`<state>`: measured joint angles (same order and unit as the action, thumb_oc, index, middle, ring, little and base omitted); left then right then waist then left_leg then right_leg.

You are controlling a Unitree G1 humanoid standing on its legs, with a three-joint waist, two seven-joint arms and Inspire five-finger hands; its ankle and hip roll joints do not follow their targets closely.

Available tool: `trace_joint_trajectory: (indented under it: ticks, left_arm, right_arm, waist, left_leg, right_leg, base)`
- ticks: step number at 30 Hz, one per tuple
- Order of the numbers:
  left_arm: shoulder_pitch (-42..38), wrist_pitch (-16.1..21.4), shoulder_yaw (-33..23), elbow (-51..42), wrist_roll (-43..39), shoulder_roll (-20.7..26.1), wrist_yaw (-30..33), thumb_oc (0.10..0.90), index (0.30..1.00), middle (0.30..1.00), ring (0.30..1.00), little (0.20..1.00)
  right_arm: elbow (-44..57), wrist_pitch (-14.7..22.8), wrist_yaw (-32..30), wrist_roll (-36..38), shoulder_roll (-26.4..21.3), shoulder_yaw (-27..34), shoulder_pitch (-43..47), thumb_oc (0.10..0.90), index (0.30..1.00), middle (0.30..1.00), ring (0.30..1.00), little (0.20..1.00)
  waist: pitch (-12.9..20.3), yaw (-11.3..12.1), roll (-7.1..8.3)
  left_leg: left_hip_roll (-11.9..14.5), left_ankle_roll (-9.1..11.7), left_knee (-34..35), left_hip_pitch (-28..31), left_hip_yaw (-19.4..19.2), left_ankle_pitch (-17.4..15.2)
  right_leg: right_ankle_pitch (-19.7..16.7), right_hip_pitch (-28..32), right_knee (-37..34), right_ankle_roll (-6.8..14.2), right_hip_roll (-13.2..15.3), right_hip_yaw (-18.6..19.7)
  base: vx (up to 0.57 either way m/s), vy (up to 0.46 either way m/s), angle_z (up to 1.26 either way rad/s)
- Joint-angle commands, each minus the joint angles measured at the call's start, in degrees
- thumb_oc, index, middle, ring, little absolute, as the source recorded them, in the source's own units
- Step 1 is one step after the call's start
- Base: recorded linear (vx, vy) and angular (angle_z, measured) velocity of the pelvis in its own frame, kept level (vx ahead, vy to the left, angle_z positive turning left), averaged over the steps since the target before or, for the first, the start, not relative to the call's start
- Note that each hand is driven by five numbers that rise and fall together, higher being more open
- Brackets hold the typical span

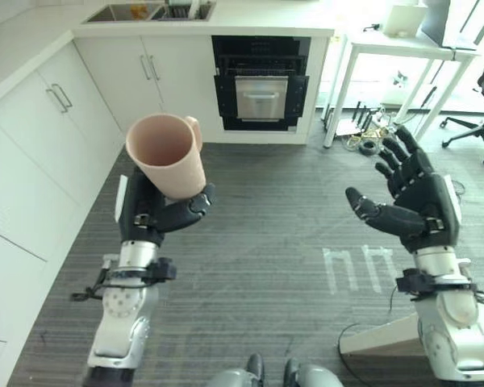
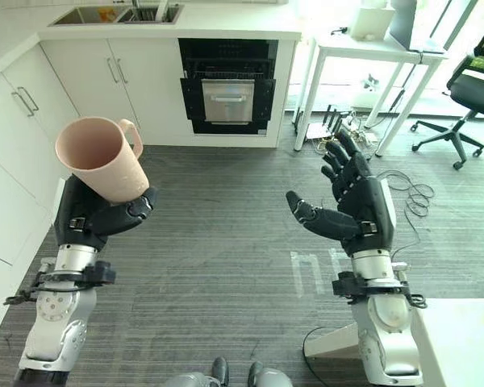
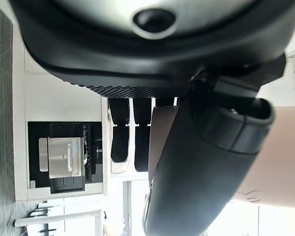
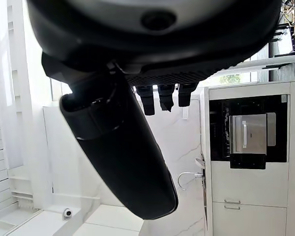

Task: Place the dishes in the dishwasher.

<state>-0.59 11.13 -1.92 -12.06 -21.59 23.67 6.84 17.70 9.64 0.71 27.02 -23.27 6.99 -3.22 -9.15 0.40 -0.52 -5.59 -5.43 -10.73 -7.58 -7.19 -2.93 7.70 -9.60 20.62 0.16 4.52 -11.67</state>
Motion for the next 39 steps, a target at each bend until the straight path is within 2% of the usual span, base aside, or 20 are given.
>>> trace_joint_trajectory:
  ticks: [1, 4, 5, 8, 11, 16, 23, 29, 30, 31, 32, 33, 34, 35, 36, 37, 39]
  left_arm:
    - [-2.78, 5.45, -2.25, -6.82, 0.41, 1.78, -0.08, 0.4, 0.3, 0.3, 0.3, 0.3]
    - [-2.11, 5.83, -2.65, -7.05, 0.43, 1.68, -0.54, 0.4, 0.3, 0.3, 0.3, 0.3]
    - [-0.11, 6.85, 4.2, -6.08, 0.27, 1.52, 0.07, 0.4, 0.3, 0.3, 0.3, 0.3]
    - [0.19, 6.6, 3.91, -6.42, 0.79, 0.98, -0.03, 0.4, 0.3, 0.3, 0.3, 0.3]
    - [0.48, 7.12, 3.58, -5.3, -0.15, 1.28, 0.21, 0.4, 0.3, 0.3, 0.3, 0.3]
    - [0.07, 6.83, 3.23, -4.54, -1.14, 1.0, -1.91, 0.4, 0.3, 0.3, 0.3, 0.3]
    - [-0.02, 6.91, 1.91, -4.68, -2.35, 1.66, -3.65, 0.4, 0.3, 0.3, 0.3, 0.3]
    - [0.36, 7.21, 1.18, -4.43, -2.85, 1.77, -4.15, 0.4, 0.3, 0.3, 0.3, 0.3]
    - [0.5, 7.52, 1.22, -4.75, -2.78, 1.86, -3.86, 0.4, 0.3, 0.3, 0.3, 0.3]
    - [0.11, 8.2, 1.49, -4.95, -2.03, 1.71, -3.28, 0.4, 0.3, 0.3, 0.3, 0.3]
    - [-0.02, 8.47, 1.69, -4.71, -1.72, 1.41, -3.18, 0.4, 0.3, 0.3, 0.3, 0.3]
    - [0.0, 8.7, 1.78, -4.18, -1.66, 1.09, -3.2, 0.4, 0.3, 0.3, 0.3, 0.3]
    - [0.9, 9.64, 1.39, -3.22, -1.62, 0.93, -3.37, 0.4, 0.3, 0.3, 0.3, 0.3]
    - [1.19, 9.82, 1.34, -3.11, -1.36, 0.94, -3.2, 0.4, 0.3, 0.3, 0.3, 0.3]
    - [2.12, 10.03, 1.34, -3.27, -1.53, 1.55, -1.78, 0.4, 0.3, 0.3, 0.3, 0.3]
    - [2.57, 10.15, 1.26, -3.44, -2.24, 2.07, -1.05, 0.4, 0.3, 0.3, 0.3, 0.3]
    - [3.84, 10.54, 1.06, -3.74, -3.14, 2.39, -0.15, 0.4, 0.3, 0.3, 0.3, 0.3]
  right_arm:
    - [4.08, 5.36, 0.19, -0.87, -0.37, 0.15, 3.54, 0.8, 0.9, 0.9, 0.9, 0.9]
    - [4.17, 5.63, 0.25, -1.81, -0.09, -0.07, 3.0, 0.8, 0.9, 0.9, 0.9, 0.9]
    - [1.25, 5.32, 3.77, 1.5, -3.16, -4.26, 1.51, 0.8, 0.9, 0.9, 0.9, 0.9]
    - [2.38, 5.82, 5.49, 4.15, -2.2, -3.41, -0.37, 0.8, 0.9, 0.9, 0.9, 0.9]
    - [2.76, 5.9, 6.41, 2.49, -2.01, -2.93, -1.59, 0.8, 0.9, 0.9, 0.9, 0.9]
    - [2.91, 5.05, 4.85, 0.25, -1.31, -2.52, -1.34, 0.8, 0.9, 0.9, 0.9, 0.9]
    - [2.58, 4.34, 5.03, 0.28, -1.28, -1.75, -1.71, 0.8, 0.9, 0.9, 0.9, 0.9]
    - [2.11, 3.61, 4.49, 0.69, -0.97, -1.27, -1.83, 0.8, 0.9, 0.9, 0.9, 0.9]
    - [2.38, 3.42, 4.68, 1.28, -1.64, -1.14, -1.76, 0.8, 0.9, 0.9, 0.9, 0.9]
    - [1.95, 4.1, 4.45, 1.48, -2.89, -1.09, -1.28, 0.8, 0.9, 0.9, 0.9, 0.9]
    - [1.17, 4.47, 4.09, 1.44, -3.06, -1.16, -1.0, 0.8, 0.9, 0.9, 0.9, 0.9]
    - [0.3, 4.81, 3.83, 1.47, -2.99, -1.36, -0.59, 0.8, 0.9, 0.9, 0.9, 0.9]
    - [-0.13, 5.0, 5.06, 2.27, -2.44, -1.43, -0.11, 0.8, 0.9, 0.9, 0.9, 0.9]
    - [-0.09, 4.94, 5.52, 2.12, -2.19, -1.53, -0.08, 0.8, 0.9, 0.9, 0.9, 0.9]
    - [0.55, 4.45, 6.63, 0.32, -1.86, -2.1, -0.33, 0.8, 0.9, 0.9, 0.9, 0.9]
    - [0.77, 4.56, 6.73, -0.16, -2.11, -2.47, -0.69, 0.8, 0.9, 0.9, 0.9, 0.9]
    - [0.38, 5.31, 6.88, -0.03, -2.63, -3.39, -1.22, 0.8, 0.9, 0.9, 0.9, 0.9]
  waist:
    - [6.3, -0.01, 0.51]
    - [6.4, 0.08, 0.4]
    - [0.94, -1.52, 1.2]
    - [2.44, -2.29, 1.16]
    - [3.4, -2.68, 1.18]
    - [5.27, -2.75, 0.94]
    - [5.8, -2.73, 0.77]
    - [5.57, -2.99, 0.88]
    - [4.97, -2.87, 1.28]
    - [2.72, -1.52, 3.95]
    - [1.24, -1.03, 4.21]
    - [0.16, -0.83, 3.8]
    - [-0.85, -0.87, 1.72]
    - [-0.99, -0.87, 0.93]
    - [-0.84, -0.68, -1.11]
    - [-0.91, -0.07, -1.65]
    - [-0.8, 1.55, -1.9]
  left_leg:
    - [5.02, 5.46, -6.46, -0.12, 1.24, -10.26]
    - [5.04, 5.48, -6.46, -0.07, 1.4, -10.27]
    - [8.51, 5.72, -6.46, 2.8, -5.52, -10.88]
    - [7.72, 5.44, -6.46, 2.24, -5.15, -10.93]
    - [7.47, 5.38, -6.46, 1.89, -5.69, -10.9]
    - [6.72, 5.62, -6.46, 0.85, -3.94, -10.48]
    - [6.54, 5.29, -6.46, 1.36, -3.03, -10.55]
    - [7.47, 5.75, -6.46, 3.67, -3.34, -10.7]
    - [7.95, 6.71, -6.46, 5.28, -4.81, -7.83]
    - [7.25, 9.2, -7.37, 5.54, -6.44, 3.14]
    - [8.24, 10.1, -10.32, 2.42, -6.38, 6.21]
    - [9.36, 10.19, -9.51, 0.05, -6.87, 7.4]
    - [12.15, 9.65, -6.46, -2.71, -8.9, 4.72]
    - [13.22, 9.67, -6.46, -4.2, -9.15, 3.79]
    - [15.42, 9.91, -6.46, -9.49, -8.97, 3.08]
    - [15.52, 10.38, -6.46, -13.14, -7.1, 4.25]
    - [14.02, 10.91, -6.46, -20.44, -0.27, 5.1]
  right_leg:
    - [3.76, 3.52, -3.43, 5.54, 1.69, 0.32]
    - [3.91, 3.66, -3.43, 5.52, 1.72, 0.19]
    - [5.23, 6.74, -3.43, 4.12, 0.84, -1.8]
    - [4.74, 5.58, -3.43, 4.6, -0.17, -0.28]
    - [4.6, 4.97, -3.43, 4.71, -0.14, -0.19]
    - [4.23, 3.94, -3.43, 5.02, 0.02, 0.09]
    - [4.67, 4.88, -3.43, 4.68, -0.27, 0.2]
    - [5.22, 5.84, -3.43, 3.76, -1.22, 0.13]
    - [5.45, 6.35, -3.43, 3.07, -1.18, -0.1]
    - [5.9, 7.81, -3.43, 1.13, 0.6, -0.18]
    - [5.93, 8.72, -3.43, 0.46, 0.4, -0.2]
    - [5.98, 9.35, -3.43, 0.26, -0.37, 0.08]
    - [6.55, 10.64, -3.43, 1.35, -2.09, 0.3]
    - [6.68, 11.06, -3.43, 1.78, -2.66, 0.36]
    - [7.3, 12.54, -3.43, 2.68, -4.06, 1.3]
    - [7.79, 13.78, -3.43, 2.77, -4.65, 2.36]
    - [9.65, 16.17, -3.43, 2.18, -5.56, 5.57]
  base:
    - [-0.01, -0.031, 0.13]
    - [-0.01, -0.04, 0.04]
    - [-0.06, -0.024, 0.02]
    - [-0.09, -0.014, -0.13]
    - [0.0, -0.006, 0.02]
    - [-0.02, -0.031, 0.11]
    - [0.05, -0.052, 0.13]
    - [0.13, -0.116, 0.1]
    - [0.22, -0.222, 0.01]
    - [0.2, -0.228, -0.1]
    - [0.2, -0.189, -0.17]
    - [0.3, 0.025, -0.02]
    - [0.36, 0.099, 0.17]
    - [0.59, 0.225, 0.14]
    - [0.56, 0.206, 0.0]
    - [0.68, 0.249, -0.05]
    - [0.68, 0.242, -0.22]
